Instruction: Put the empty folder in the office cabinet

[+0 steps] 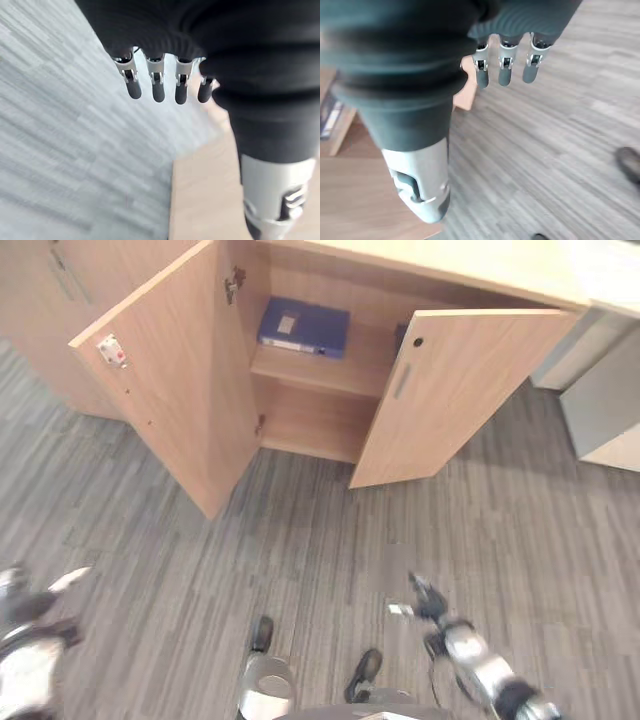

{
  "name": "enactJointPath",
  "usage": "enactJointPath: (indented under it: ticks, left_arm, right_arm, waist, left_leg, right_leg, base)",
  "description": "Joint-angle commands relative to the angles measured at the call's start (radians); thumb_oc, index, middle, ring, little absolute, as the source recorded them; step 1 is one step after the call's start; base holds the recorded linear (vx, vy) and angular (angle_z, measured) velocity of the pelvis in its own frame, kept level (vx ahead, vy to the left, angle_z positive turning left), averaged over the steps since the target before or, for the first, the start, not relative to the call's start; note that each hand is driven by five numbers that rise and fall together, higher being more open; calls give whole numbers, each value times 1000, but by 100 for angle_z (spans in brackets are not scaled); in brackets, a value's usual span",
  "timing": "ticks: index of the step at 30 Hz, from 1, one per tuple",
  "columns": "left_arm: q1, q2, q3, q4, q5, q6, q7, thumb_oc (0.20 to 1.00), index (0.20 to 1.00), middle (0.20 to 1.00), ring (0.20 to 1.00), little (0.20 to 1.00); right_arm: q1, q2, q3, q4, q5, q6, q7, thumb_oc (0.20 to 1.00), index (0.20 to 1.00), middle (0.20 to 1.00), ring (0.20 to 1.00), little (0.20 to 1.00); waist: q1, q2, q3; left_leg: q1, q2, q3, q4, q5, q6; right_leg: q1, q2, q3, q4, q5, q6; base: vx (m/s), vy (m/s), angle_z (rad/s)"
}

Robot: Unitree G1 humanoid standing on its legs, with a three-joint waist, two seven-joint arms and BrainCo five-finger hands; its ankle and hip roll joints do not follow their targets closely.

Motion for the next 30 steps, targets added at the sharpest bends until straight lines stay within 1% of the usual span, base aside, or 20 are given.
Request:
enactJointPath:
  ticks: [1, 2, 3, 4, 5, 7, 8, 9, 10, 11, 12, 14, 15, 16, 17, 19, 20, 24, 28, 30]
  left_arm:
    - [-121, 80, -128, 233, 100, -54, 89, 1000, 1000, 1000, 1000, 1000]
    - [-133, 92, -120, 264, 125, -56, 114, 1000, 1000, 1000, 1000, 1000]
    - [-133, 92, -120, 264, 125, -56, 114, 1000, 1000, 1000, 1000, 1000]
    - [-140, 102, -121, 274, 151, -59, 134, 1000, 1000, 1000, 1000, 1000]
    - [-149, 126, -118, 260, 171, -67, 156, 1000, 1000, 1000, 1000, 1000]
    - [-167, 151, -120, 241, 194, -71, 174, 1000, 1000, 1000, 1000, 1000]
    - [-183, 176, -129, 202, 216, -72, 180, 1000, 1000, 1000, 1000, 1000]
    - [-198, 193, -138, 188, 227, -72, 184, 1000, 1000, 1000, 1000, 1000]
    - [-200, 194, -140, 188, 227, -72, 184, 1000, 1000, 1000, 1000, 1000]
    - [-242, 237, -164, 180, 259, -67, 193, 1000, 1000, 1000, 1000, 1000]
    - [-261, 258, -177, 176, 279, -64, 198, 1000, 1000, 1000, 1000, 1000]
    - [-263, 259, -178, 176, 279, -64, 198, 1000, 1000, 1000, 1000, 1000]
    - [-328, 320, -211, 195, 309, -59, 197, 1000, 1000, 1000, 1000, 1000]
    - [-328, 320, -211, 195, 309, -59, 197, 1000, 1000, 1000, 1000, 1000]
    - [-404, 382, -244, 234, 332, -50, 200, 1000, 1000, 1000, 1000, 1000]
    - [-447, 425, -254, 259, 352, -40, 207, 1000, 1000, 1000, 1000, 1000]
    - [-505, 464, -277, 298, 368, -35, 211, 1000, 1000, 1000, 1000, 1000]
    - [-579, 501, -311, 353, 378, -26, 221, 1000, 1000, 1000, 1000, 1000]
    - [-698, 556, -377, 428, 400, -2, 236, 1000, 1000, 1000, 1000, 1000]
    - [-719, 561, -389, 443, 405, 1, 239, 1000, 1000, 1000, 1000, 1000]
  right_arm:
    - [-109, -20, 26, -20, -90, -71, 64, 1000, 1000, 1000, 1000, 1000]
    - [-60, -19, 34, -31, -119, -71, 73, 1000, 1000, 1000, 1000, 1000]
    - [-60, -19, 34, -31, -119, -71, 73, 1000, 1000, 1000, 1000, 1000]
    - [-16, -20, 21, -36, -134, -73, 79, 1000, 1000, 1000, 1000, 1000]
    - [57, -21, -9, -42, -156, -75, 86, 1000, 1000, 1000, 1000, 1000]
    - [109, -15, -48, -35, -172, -74, 81, 1000, 1000, 1000, 1000, 1000]
    - [146, -4, -93, -25, -176, -71, 74, 1000, 1000, 1000, 1000, 1000]
    - [152, 2, -108, -14, -173, -70, 69, 1000, 1000, 1000, 1000, 1000]
    - [151, 4, -109, -13, -173, -70, 69, 1000, 1000, 1000, 1000, 1000]
    - [160, 8, -122, -21, -167, -72, 61, 1000, 1000, 1000, 1000, 1000]
    - [174, 7, -123, -40, -166, -75, 63, 1000, 1000, 1000, 1000, 1000]
    - [174, 8, -123, -40, -166, -74, 63, 1000, 1000, 1000, 1000, 1000]
    - [188, -4, -107, -76, -167, -81, 74, 1000, 1000, 1000, 1000, 1000]
    - [188, -4, -107, -76, -167, -81, 74, 1000, 1000, 1000, 1000, 1000]
    - [196, -16, -86, -85, -180, -88, 78, 1000, 1000, 1000, 1000, 1000]
    - [192, -25, -77, -100, -182, -88, 82, 1000, 1000, 1000, 1000, 1000]
    - [191, -27, -71, -93, -180, -83, 84, 1000, 1000, 1000, 1000, 1000]
    - [192, -27, -67, -89, -176, -85, 80, 1000, 1000, 1000, 1000, 1000]
    - [212, -31, -60, -96, -172, -87, 81, 1000, 1000, 1000, 1000, 1000]
    - [214, -31, -60, -95, -170, -87, 80, 1000, 1000, 1000, 1000, 1000]
  waist:
    - [19, 7, -18]
    - [2, -5, -24]
    - [2, -5, -24]
    - [-11, -14, -30]
    - [-45, -28, -33]
    - [-81, -36, -35]
    - [-111, -44, -34]
    - [-126, -51, -32]
    - [-124, -52, -31]
    - [-155, -59, -22]
    - [-170, -62, -16]
    - [-170, -67, -17]
    - [-195, -80, -18]
    - [-195, -80, -18]
    - [-217, -102, -22]
    - [-230, -123, -14]
    - [-242, -144, -6]
    - [-257, -163, 4]
    - [-278, -198, 16]
    - [-281, -204, 20]
  left_leg:
    - [0, 40, 1, -19, -39, 7]
    - [13, 30, 9, -18, -52, 12]
    - [13, 30, 9, -18, -52, 12]
    - [22, 21, 17, -17, -61, 16]
    - [35, -6, 30, -9, -83, 29]
    - [56, -34, 46, -11, -98, 40]
    - [74, -58, 59, -19, -108, 51]
    - [77, -68, 61, -21, -109, 55]
    - [77, -69, 62, -21, -109, 56]
    - [90, -68, 70, -23, -114, 62]
    - [107, -62, 80, -25, -121, 65]
    - [103, -67, 81, -26, -116, 66]
    - [128, -66, 99, -34, -124, 72]
    - [128, -66, 99, -34, -124, 72]
    - [141, -66, 115, -37, -133, 76]
    - [164, -64, 136, -37, -143, 78]
    - [189, -63, 158, -37, -155, 77]
    - [204, -58, 182, -37, -165, 75]
    - [210, -54, 201, -37, -177, 71]
    - [209, -50, 205, -37, -177, 69]
  right_leg:
    - [-28, -164, 61, 11, 85, 160]
    - [-28, -171, 68, 7, 97, 166]
    - [-28, -171, 68, 7, 97, 166]
    - [-26, -179, 73, 4, 108, 172]
    - [-32, -198, 88, 3, 149, 175]
    - [-42, -219, 104, 5, 205, 175]
    - [-48, -241, 113, 11, 247, 175]
    - [-53, -249, 119, 18, 268, 175]
    - [-53, -249, 120, 17, 268, 175]
    - [-63, -247, 136, 39, 276, 175]
    - [-68, -234, 159, 56, 272, 175]
    - [-73, -238, 161, 56, 275, 175]
    - [-83, -207, 194, 71, 251, 175]
    - [-83, -207, 194, 71, 251, 175]
    - [-97, -175, 206, 79, 229, 175]
    - [-110, -161, 210, 84, 250, 175]
    - [-111, -152, 223, 75, 296, 175]
    - [-121, -142, 242, 66, 325, 175]
    - [-130, -130, 249, 52, 347, 175]
    - [-132, -127, 250, 49, 350, 175]
  base:
    - [43, 202, 12]
    - [11, 54, 11]
    - [18, 136, -35]
    - [-7, 216, -34]
    - [-34, 301, -40]
    - [-47, 303, -20]
    - [-29, 279, -33]
    - [-25, 206, -32]
    - [-14, 139, -17]
    - [7, 121, -16]
    - [8, 120, -12]
    - [21, 60, -13]
    - [38, 86, -30]
    - [110, 115, -28]
    - [91, 23, -29]
    - [115, -13, -23]
    - [87, -36, -23]
    - [56, -29, -35]
    - [65, -57, -17]
    - [23, -60, -4]
